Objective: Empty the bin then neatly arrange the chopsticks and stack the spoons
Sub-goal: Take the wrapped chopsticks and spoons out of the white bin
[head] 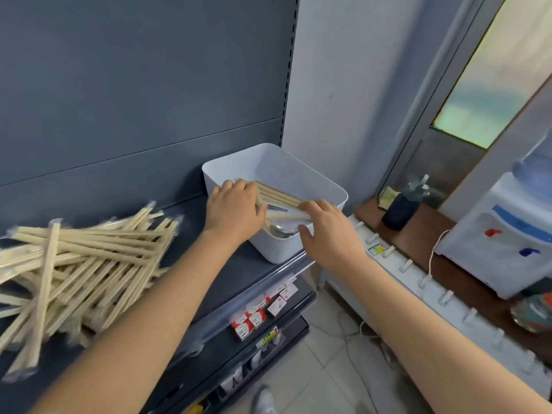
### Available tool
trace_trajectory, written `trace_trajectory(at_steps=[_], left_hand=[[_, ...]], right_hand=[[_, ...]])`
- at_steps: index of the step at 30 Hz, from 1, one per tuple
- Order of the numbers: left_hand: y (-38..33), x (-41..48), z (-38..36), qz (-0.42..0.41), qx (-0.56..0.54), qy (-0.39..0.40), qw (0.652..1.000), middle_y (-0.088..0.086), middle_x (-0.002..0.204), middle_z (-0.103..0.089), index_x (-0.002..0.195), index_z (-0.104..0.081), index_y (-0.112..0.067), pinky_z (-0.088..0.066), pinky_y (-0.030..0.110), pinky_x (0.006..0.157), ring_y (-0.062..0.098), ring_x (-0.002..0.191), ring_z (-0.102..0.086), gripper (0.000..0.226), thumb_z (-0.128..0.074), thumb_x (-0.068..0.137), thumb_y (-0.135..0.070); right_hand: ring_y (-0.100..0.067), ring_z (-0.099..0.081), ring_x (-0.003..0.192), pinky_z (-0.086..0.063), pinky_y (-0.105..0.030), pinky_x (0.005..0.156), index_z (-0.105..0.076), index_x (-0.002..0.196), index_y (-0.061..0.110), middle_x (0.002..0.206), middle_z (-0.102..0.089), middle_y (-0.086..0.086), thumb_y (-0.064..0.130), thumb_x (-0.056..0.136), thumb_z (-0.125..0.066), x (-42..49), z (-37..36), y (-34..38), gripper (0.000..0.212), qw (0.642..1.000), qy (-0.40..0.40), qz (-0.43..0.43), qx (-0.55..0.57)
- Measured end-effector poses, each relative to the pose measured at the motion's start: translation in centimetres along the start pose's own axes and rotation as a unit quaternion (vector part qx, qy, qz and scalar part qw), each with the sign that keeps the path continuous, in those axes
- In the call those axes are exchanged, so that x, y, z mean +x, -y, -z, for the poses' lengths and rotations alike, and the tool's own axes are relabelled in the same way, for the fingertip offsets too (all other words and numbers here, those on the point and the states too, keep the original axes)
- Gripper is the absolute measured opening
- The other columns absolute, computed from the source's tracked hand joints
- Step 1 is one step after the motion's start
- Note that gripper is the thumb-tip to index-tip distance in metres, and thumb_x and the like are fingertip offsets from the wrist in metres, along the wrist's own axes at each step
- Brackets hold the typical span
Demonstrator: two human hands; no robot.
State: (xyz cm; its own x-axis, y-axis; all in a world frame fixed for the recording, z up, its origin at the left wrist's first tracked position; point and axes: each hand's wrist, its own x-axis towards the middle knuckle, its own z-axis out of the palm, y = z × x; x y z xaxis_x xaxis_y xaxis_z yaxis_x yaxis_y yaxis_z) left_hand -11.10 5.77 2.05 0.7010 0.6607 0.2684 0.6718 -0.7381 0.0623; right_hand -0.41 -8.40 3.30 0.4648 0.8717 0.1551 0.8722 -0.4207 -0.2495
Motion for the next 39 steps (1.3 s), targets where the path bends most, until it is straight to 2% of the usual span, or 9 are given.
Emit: trace_trajectory(at_steps=[6, 12, 18, 23, 26, 28, 32, 35, 39], left_hand=[[0.0, 8.6, -3.4, 0.047, 0.027, 0.091, 0.994, 0.008, 0.114, -0.057, 0.112, -0.054, -0.011, -0.035, 0.035, 0.083, 0.029, 0.108, -0.050, 0.022, -0.043, 0.093, -0.017], [0.2, 12.6, -7.1, 0.065, 0.070, 0.248, 0.964, 0.005, 0.115, -0.057, 0.114, -0.055, -0.015, -0.040, 0.039, 0.089, 0.026, 0.106, -0.054, 0.027, -0.052, 0.088, -0.019], [0.0, 13.3, -9.8, 0.120, 0.005, 0.313, 0.942, 0.008, 0.102, -0.056, 0.113, -0.054, -0.008, -0.044, 0.034, 0.068, 0.028, 0.096, -0.057, 0.028, -0.053, 0.085, -0.010], [-0.7, 12.3, -10.2, 0.217, -0.006, 0.274, 0.937, 0.007, 0.115, -0.051, 0.116, -0.051, -0.010, -0.047, 0.038, 0.070, 0.029, 0.100, -0.056, 0.027, -0.052, 0.089, -0.011], [-1.9, 11.7, -10.9, 0.278, 0.003, 0.215, 0.936, 0.004, 0.115, -0.051, 0.109, -0.057, -0.014, -0.047, 0.035, 0.067, 0.023, 0.092, -0.056, 0.021, -0.055, 0.088, -0.009], [-3.0, 11.6, -11.1, 0.333, -0.012, 0.200, 0.922, 0.005, 0.107, -0.057, 0.094, -0.055, -0.015, -0.042, 0.032, 0.062, 0.020, 0.081, -0.053, 0.004, -0.053, 0.091, -0.013], [-4.8, 11.8, -11.3, 0.427, -0.107, 0.217, 0.871, 0.003, 0.094, -0.064, 0.095, -0.057, -0.016, -0.050, 0.036, 0.072, 0.022, 0.082, -0.060, 0.024, -0.056, 0.092, -0.040], [-4.7, 11.6, -11.4, 0.479, -0.168, 0.126, 0.852, 0.003, 0.081, -0.064, 0.085, -0.062, -0.020, -0.049, 0.037, 0.071, 0.025, 0.078, -0.062, 0.017, -0.060, 0.090, -0.036], [-4.5, 10.9, -11.0, 0.518, -0.201, 0.005, 0.831, -0.001, 0.067, -0.057, 0.081, -0.057, -0.016, -0.040, 0.031, 0.057, 0.020, 0.064, -0.055, 0.022, -0.053, 0.095, -0.032]], right_hand=[[-0.027, -0.051, 0.115, -0.043, -0.034, 0.091, -0.050, 0.131, 0.017, 0.130, -0.053, -0.005, 0.018, 0.096, -0.048, 10.3, -1.4, -3.8, 0.035, 0.988, 0.147, 0.038, 0.018], [-0.021, -0.051, 0.112, -0.043, -0.031, 0.092, -0.053, 0.127, 0.016, 0.127, -0.053, -0.001, 0.028, 0.083, -0.071, 17.0, -4.8, -5.5, 0.050, 0.937, 0.331, 0.109, 0.013], [-0.030, -0.054, 0.110, -0.045, -0.034, 0.085, -0.054, 0.119, 0.006, 0.122, -0.053, -0.011, 0.017, 0.082, -0.070, 22.5, -9.5, -6.0, 0.042, 0.925, 0.324, 0.195, -0.028], [-0.034, -0.048, 0.111, -0.039, -0.033, 0.078, -0.044, 0.115, 0.004, 0.119, -0.044, -0.014, 0.009, 0.085, -0.057, 25.9, -10.7, -6.6, 0.033, 0.934, 0.263, 0.243, -0.004], [-0.036, -0.047, 0.113, -0.039, -0.034, 0.081, -0.038, 0.122, 0.005, 0.122, -0.043, -0.014, 0.015, 0.088, -0.054, 27.4, -11.1, -6.9, 0.039, 0.932, 0.286, 0.221, -0.007], [-0.035, -0.050, 0.112, -0.040, -0.033, 0.078, -0.036, 0.124, 0.003, 0.124, -0.044, -0.015, 0.015, 0.089, -0.054, 27.9, -11.6, -7.1, 0.041, 0.929, 0.308, 0.206, -0.003], [-0.032, -0.052, 0.119, -0.044, -0.033, 0.090, -0.032, 0.134, -0.006, 0.131, -0.049, -0.018, 0.011, 0.090, -0.052, 28.2, -12.0, -7.1, 0.052, 0.918, 0.349, 0.185, 0.041], [-0.031, -0.057, 0.113, -0.045, -0.029, 0.084, -0.056, 0.114, -0.002, 0.119, -0.060, -0.016, 0.011, 0.090, -0.051, 28.3, -11.8, -7.0, 0.028, 0.902, 0.359, 0.237, 0.035], [-0.027, -0.058, 0.081, -0.042, -0.026, 0.065, -0.051, 0.082, 0.008, 0.080, -0.054, -0.005, 0.016, 0.087, -0.054, 28.3, -11.9, -6.8, 0.009, 0.891, 0.389, 0.210, 0.099]])
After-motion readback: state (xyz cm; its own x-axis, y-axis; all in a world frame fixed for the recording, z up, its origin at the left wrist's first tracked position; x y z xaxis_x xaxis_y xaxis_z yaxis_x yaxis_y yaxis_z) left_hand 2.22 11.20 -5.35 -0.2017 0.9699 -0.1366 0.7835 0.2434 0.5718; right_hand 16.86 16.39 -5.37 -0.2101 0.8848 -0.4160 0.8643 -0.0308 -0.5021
